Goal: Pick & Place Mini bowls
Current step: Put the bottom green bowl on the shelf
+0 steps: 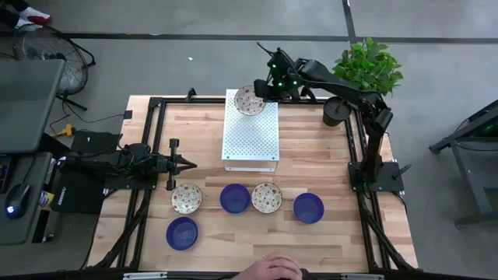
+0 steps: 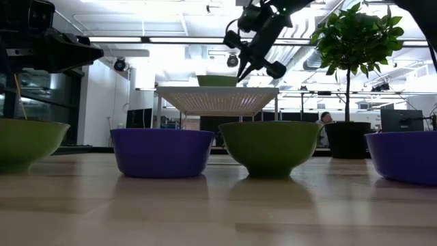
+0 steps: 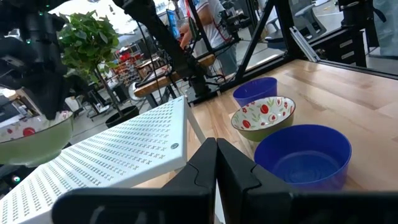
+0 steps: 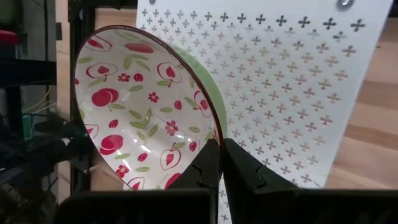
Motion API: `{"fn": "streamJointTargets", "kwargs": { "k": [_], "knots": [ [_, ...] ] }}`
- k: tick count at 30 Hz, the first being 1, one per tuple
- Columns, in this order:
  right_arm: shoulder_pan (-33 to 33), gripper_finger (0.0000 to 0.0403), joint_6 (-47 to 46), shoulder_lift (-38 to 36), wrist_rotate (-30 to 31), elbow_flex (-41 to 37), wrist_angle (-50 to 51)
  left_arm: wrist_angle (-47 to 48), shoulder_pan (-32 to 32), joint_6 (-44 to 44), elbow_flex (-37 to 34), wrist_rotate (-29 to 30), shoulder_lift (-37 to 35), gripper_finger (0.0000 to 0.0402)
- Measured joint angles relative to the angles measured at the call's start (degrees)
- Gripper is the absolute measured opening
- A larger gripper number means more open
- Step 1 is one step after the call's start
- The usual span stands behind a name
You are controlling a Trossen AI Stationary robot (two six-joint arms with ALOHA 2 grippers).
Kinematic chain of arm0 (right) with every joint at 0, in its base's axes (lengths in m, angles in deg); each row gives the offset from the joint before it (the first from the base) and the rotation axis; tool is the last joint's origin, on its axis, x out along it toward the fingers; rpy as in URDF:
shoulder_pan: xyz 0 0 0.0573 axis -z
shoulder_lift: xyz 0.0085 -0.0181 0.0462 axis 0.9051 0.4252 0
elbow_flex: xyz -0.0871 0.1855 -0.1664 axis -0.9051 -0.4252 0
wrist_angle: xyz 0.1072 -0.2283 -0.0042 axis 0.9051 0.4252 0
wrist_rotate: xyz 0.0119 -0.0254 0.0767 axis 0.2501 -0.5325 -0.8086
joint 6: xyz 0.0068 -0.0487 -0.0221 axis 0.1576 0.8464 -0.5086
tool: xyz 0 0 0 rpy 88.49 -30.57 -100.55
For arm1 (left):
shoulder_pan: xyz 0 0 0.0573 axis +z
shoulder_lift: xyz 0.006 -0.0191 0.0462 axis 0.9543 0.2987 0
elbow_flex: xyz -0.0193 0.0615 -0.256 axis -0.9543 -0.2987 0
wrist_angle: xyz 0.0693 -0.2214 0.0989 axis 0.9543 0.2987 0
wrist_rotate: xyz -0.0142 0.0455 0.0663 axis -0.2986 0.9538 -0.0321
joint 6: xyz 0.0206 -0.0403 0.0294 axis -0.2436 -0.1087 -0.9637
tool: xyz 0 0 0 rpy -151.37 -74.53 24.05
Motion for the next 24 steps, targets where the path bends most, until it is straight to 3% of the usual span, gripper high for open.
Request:
{"fn": "streamJointTargets", "kwargs": {
  "k": [9,12,24],
  "knots": [
    [0.8,0.0,-1.2,2.7,0.0,0.0,-5.0,0.0,0.0,0.0,0.0,0.0,0.0,0.0],
    [1.2,0.0,-1.3,2.6,2.0,0.0,-3.9,0.0,0.0,0.0,0.0,0.0,0.0,0.0],
    [2.2,0.0,-1.3,2.6,0.9,0.0,-0.3,0.0,0.0,0.0,0.0,0.0,0.0,0.0]
  ]
}}
